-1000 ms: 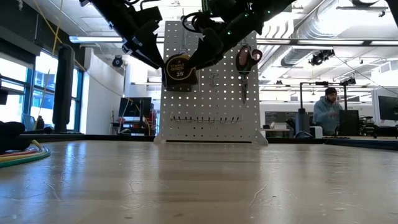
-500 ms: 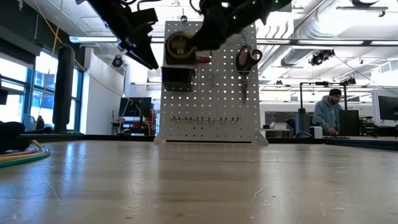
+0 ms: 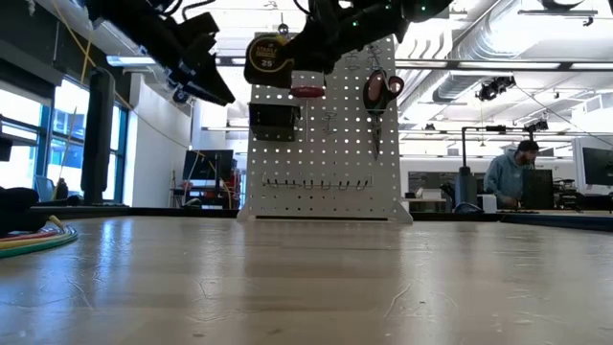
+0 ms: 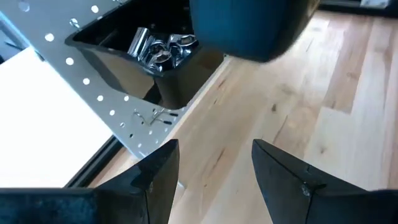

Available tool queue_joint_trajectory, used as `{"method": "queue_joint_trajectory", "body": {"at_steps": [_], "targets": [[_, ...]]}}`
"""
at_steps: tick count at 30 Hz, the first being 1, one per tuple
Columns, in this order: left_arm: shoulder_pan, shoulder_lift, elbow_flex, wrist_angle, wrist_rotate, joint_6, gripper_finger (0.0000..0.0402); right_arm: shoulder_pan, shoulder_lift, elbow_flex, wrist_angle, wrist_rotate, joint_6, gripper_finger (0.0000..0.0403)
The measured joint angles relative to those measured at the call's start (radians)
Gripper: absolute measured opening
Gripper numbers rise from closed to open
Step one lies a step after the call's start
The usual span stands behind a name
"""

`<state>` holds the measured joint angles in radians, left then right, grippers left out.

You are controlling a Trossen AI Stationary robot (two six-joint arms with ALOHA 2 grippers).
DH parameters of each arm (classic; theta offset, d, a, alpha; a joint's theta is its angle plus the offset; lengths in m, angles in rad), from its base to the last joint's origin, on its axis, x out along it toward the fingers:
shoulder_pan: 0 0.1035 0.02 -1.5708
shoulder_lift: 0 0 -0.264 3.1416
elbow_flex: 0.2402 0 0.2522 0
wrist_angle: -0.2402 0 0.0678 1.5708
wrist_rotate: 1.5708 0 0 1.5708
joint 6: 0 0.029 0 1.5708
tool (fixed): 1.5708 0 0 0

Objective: Hang tools onto peg board
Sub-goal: Hang the yellow tape measure on the black bin on the white peg board

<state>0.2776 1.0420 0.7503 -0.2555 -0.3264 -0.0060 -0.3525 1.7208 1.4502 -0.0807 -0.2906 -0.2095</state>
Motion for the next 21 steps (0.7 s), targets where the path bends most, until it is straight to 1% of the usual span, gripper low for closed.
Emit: {"method": "queue_joint_trajectory", "body": {"at_steps": [5,10,13,21], "targets": [[0.010,-0.017,-0.050,0.078,0.038,-0.016,0.0196,-0.014,0.035,0.000,0.019,-0.001,0.012,0.0232],[0.010,-0.009,-0.052,0.079,0.048,-0.018,0.0196,-0.020,0.074,0.000,0.014,0.019,0.009,0.0232],[0.010,-0.009,-0.052,0.075,0.048,-0.018,0.0196,-0.020,0.075,0.000,0.018,0.047,-0.009,0.0232],[0.010,-0.009,-0.052,0.078,0.048,-0.017,0.0196,-0.020,0.074,0.000,-0.014,0.060,-0.031,0.0232]]}}
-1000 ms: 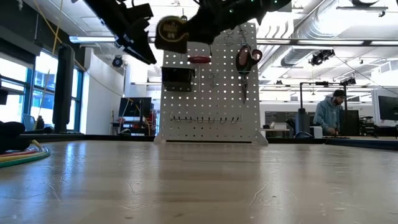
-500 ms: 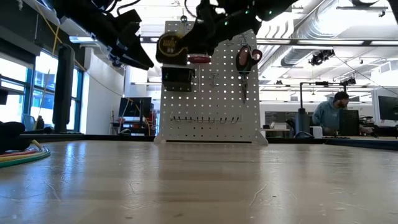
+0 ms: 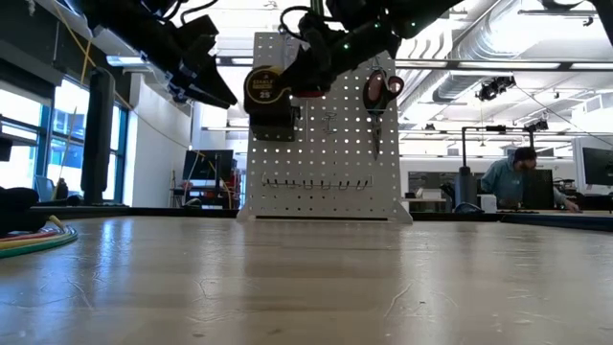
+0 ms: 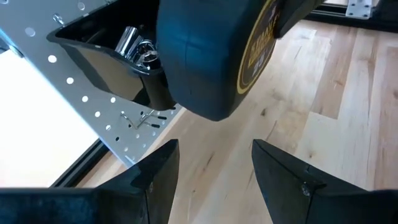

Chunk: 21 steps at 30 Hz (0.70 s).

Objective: Hang tools onto peg board
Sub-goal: Hang the yellow tape measure on the black bin on the white peg board

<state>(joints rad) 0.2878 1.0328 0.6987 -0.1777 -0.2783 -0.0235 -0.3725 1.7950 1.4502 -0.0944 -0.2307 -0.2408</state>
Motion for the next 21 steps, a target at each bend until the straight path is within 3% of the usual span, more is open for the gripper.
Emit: {"method": "queue_joint_trajectory", "body": {"at_steps": [21], "targets": [[0.000,0.000,0.000,0.003,0.000,-0.018,0.0196,0.000,0.000,0.000,-0.068,0.006,0.000,0.0232]]}}
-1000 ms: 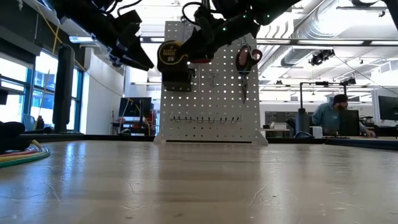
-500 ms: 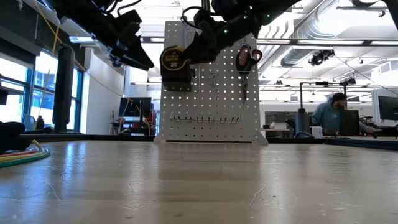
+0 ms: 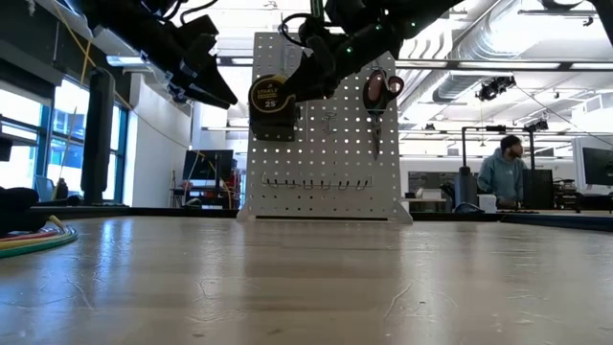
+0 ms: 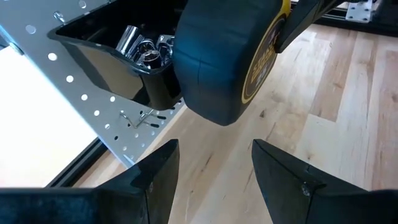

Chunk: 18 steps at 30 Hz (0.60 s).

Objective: Hang tools onto peg board
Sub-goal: Hang the yellow tape measure on the black bin on the white peg board

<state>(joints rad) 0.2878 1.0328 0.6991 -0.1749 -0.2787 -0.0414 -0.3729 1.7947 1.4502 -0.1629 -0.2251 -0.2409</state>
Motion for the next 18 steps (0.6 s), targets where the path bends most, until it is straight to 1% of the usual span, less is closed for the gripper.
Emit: {"method": "queue_joint_trajectory", "body": {"at_steps": [12,16,18], "targets": [[0.000,0.006,0.000,0.003,0.005,-0.015,0.0196,0.000,-0.001,0.000,-0.017,0.000,-0.007,0.0233],[0.000,0.049,0.001,0.033,0.066,-0.048,0.0196,0.000,-0.001,0.000,-0.019,0.008,-0.014,0.0233],[-0.005,0.090,0.001,0.070,0.069,-0.060,0.0196,0.000,-0.001,0.000,-0.020,0.008,-0.014,0.0233]]}}
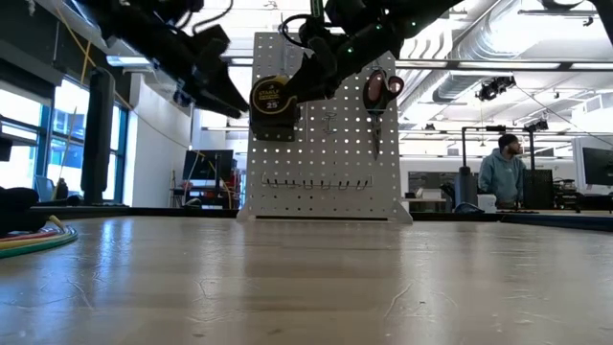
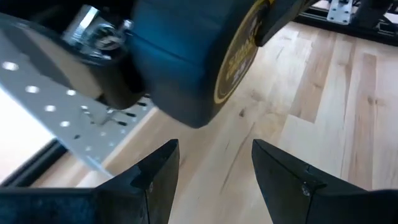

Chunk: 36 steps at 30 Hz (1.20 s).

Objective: Hang tools onto peg board
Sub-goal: Hang the yellow tape measure on the black bin on the white peg board

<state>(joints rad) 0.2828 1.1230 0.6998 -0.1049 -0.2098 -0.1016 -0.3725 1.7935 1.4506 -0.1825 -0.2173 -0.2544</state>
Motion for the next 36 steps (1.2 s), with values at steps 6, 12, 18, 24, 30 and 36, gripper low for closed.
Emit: {"method": "queue_joint_trajectory", "body": {"at_steps": [6,12,18,24,30,36], "targets": [[-0.003,0.168,0.000,0.189,0.005,-0.080,0.0196,0.000,0.000,0.000,-0.004,-0.001,0.008,0.0234],[-0.034,0.264,0.000,0.300,-0.092,-0.123,0.0196,0.000,-0.002,0.002,-0.011,-0.003,0.002,0.0234],[-0.109,0.278,-0.012,0.290,-0.211,-0.122,0.0196,0.000,-0.002,0.002,-0.016,-0.003,-0.012,0.0234],[-0.169,0.188,-0.175,0.458,-0.377,-0.151,0.0196,0.000,-0.002,0.002,-0.018,-0.003,-0.009,0.0234],[-0.182,0.233,-0.445,1.094,-0.370,-0.227,0.0196,0.000,-0.001,0.002,-0.012,-0.009,-0.006,0.0234],[-0.180,0.394,-0.407,1.164,-0.353,-0.184,0.0196,0.000,0.000,0.001,0.013,-0.019,0.015,0.0234]]}}
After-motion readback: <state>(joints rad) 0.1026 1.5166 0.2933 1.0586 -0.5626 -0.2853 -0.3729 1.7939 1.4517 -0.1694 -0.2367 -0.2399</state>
